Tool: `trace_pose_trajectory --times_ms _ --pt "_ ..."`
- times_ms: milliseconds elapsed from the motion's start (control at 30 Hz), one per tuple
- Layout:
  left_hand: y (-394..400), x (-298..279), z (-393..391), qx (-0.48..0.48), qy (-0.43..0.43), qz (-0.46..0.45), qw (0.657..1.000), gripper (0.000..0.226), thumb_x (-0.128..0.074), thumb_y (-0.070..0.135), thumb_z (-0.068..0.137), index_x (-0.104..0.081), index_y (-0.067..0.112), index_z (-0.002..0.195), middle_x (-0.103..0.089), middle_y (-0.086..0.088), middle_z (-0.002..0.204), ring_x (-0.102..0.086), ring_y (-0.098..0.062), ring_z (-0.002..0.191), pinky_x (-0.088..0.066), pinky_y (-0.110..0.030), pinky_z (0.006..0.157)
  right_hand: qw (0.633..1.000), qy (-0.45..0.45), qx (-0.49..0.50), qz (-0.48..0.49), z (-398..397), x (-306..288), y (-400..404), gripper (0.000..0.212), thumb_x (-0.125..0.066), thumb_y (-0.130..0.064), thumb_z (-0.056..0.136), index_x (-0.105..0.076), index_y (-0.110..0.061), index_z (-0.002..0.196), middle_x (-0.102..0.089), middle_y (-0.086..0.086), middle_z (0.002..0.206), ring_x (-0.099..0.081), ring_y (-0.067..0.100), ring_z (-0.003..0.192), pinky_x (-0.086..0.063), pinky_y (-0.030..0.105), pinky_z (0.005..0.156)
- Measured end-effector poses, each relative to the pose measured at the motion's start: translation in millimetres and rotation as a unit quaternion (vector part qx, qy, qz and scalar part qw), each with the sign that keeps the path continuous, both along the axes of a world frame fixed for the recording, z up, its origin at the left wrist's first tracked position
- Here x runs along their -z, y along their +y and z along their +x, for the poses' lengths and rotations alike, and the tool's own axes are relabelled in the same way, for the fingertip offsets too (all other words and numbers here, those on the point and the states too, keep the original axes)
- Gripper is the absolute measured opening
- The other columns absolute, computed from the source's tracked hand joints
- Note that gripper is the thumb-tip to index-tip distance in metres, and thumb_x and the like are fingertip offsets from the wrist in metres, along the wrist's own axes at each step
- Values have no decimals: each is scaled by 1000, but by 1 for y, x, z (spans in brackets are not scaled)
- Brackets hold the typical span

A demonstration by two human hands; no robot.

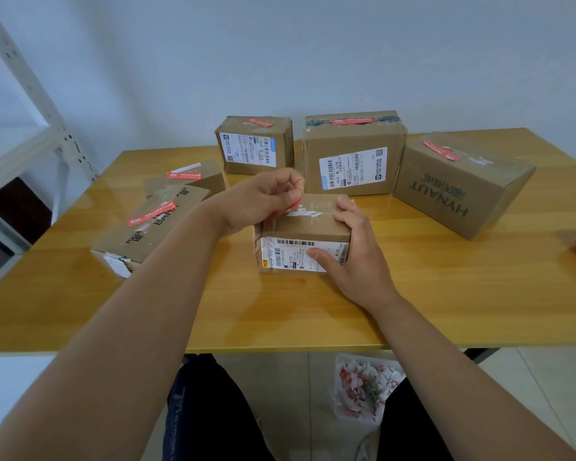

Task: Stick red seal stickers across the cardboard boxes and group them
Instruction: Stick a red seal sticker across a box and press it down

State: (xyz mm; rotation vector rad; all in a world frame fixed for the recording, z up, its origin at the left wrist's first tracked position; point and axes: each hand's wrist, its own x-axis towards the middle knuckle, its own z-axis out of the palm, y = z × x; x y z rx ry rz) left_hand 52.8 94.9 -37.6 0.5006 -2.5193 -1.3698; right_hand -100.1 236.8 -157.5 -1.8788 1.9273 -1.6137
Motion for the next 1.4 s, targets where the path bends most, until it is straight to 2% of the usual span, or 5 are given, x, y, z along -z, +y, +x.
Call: trace_pose_trajectory --times_ms 233,467,1000,1300,1400 --pt "-7 6 4 -23 78 91 993 17 -49 27 97 -58 34 85 -53 0 79 -39 -25 80 -36 -30 66 1000 0 3 0 0 -1 0 66 -71 -40 85 -37 -14 136 -32 5 155 -24 19 148 -31 34 117" --pt "-10 12 6 -24 111 130 985 16 -45 26 98 -52 28 84 -49 1 76 -37 -12 65 -31 -21 52 1000 0 1 -2 1 -1 0 66 -72 -38 85 -39 -10 135 -33 6 154 -24 20 148 -30 33 117" --pt "-13 11 10 -50 229 263 936 18 -41 16 102 -50 21 88 -53 3 75 -46 -12 76 -34 -26 65 1000 -7 7 15 2 -2 1 67 -67 -45 85 -38 -11 135 -32 4 155 -23 17 148 -25 23 117" --pt "11 -9 -6 -155 134 66 977 12 -67 19 92 -65 21 104 -60 9 62 -51 -9 62 -39 -19 56 999 12 34 -5 7 -10 6 66 -60 -44 90 -35 -12 141 -31 4 157 -14 22 150 -23 41 119" --pt "17 -13 -12 -147 92 55 983 26 -72 25 88 -63 20 112 -69 -3 72 -63 -9 73 -44 -23 66 993 -13 103 -59 14 -43 7 45 -49 -45 92 -55 -14 125 -56 -2 127 -42 19 128 -34 45 108"
